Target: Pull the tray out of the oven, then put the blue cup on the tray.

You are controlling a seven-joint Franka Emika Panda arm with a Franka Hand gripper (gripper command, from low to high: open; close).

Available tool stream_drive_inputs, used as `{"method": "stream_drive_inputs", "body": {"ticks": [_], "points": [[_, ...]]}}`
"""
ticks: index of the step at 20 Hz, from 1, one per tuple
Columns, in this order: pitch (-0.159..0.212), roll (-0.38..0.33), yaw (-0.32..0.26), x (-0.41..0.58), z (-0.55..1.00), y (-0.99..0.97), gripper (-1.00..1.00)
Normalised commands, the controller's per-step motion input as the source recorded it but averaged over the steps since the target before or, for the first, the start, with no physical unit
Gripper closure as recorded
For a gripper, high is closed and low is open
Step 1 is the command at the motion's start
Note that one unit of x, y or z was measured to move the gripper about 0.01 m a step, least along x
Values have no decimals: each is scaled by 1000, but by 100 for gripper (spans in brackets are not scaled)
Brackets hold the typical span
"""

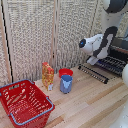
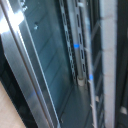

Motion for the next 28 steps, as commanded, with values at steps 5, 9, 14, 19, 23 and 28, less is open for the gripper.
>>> {"method": "stream_drive_inputs", "body": {"ticks": [5, 9, 14, 19, 23, 28], "points": [[9, 12, 35, 12, -33, -353, 100], [-7, 41, 1, -6, 43, -366, 100], [-21, 24, -37, -70, 82, -261, 100], [-4, 2, -93, -68, 106, -179, 100], [15, 8, -30, -28, 141, -146, 100], [15, 5, -24, -2, 189, -75, 100]]}}
